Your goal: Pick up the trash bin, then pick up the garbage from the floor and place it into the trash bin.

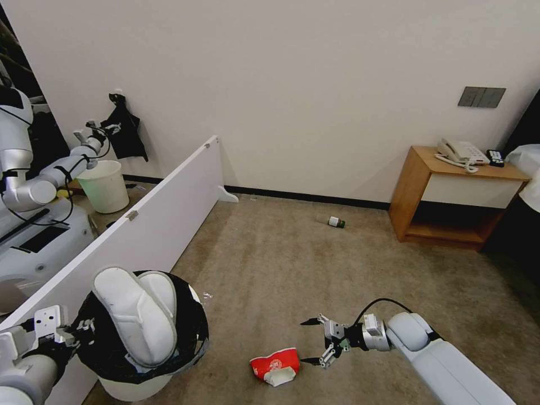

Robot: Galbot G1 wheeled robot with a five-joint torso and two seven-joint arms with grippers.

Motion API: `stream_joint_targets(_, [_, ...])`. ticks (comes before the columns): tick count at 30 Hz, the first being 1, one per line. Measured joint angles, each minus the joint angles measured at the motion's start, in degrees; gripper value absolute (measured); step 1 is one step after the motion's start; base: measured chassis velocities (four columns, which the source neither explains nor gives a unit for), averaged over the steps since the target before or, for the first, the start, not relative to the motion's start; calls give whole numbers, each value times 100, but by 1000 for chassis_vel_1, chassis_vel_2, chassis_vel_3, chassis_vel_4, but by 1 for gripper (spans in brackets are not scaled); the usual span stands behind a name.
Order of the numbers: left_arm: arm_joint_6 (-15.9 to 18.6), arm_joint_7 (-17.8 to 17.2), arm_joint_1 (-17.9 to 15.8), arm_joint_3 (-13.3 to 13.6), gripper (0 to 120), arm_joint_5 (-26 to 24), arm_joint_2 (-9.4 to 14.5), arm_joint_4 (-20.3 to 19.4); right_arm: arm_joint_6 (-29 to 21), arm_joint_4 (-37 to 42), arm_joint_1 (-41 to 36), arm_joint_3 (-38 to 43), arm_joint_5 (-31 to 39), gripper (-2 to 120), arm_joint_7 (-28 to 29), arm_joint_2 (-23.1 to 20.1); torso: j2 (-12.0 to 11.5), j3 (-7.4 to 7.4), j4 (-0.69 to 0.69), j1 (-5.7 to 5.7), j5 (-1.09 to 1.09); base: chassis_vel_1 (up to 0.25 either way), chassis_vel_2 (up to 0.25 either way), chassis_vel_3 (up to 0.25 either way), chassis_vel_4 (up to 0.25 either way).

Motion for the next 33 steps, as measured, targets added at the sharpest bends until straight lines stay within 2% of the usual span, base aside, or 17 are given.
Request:
stream_joint_targets(10, [0, -9, 8, -1, 4, -6, 16, -8, 24, -608, 73, -115, -151, 100, -13, 415, 0, 0, 0, 0, 1, 0, 0, 0, 0])
stream_joint_targets(22, [0, 0, 60, -57, 4, -18, 9, -55, 18, -1447, 456, -253, -418, 100, 271, 1245, 0, 0, 2, 0, 0, 0, 0, 0, 0])
stream_joint_targets(33, [0, 6, 37, -52, 4, -23, 21, -32, 25, -2068, 568, -211, -462, 100, 284, 1575, 0, 0, 1, 0, 1, 0, 0, 0, 0])
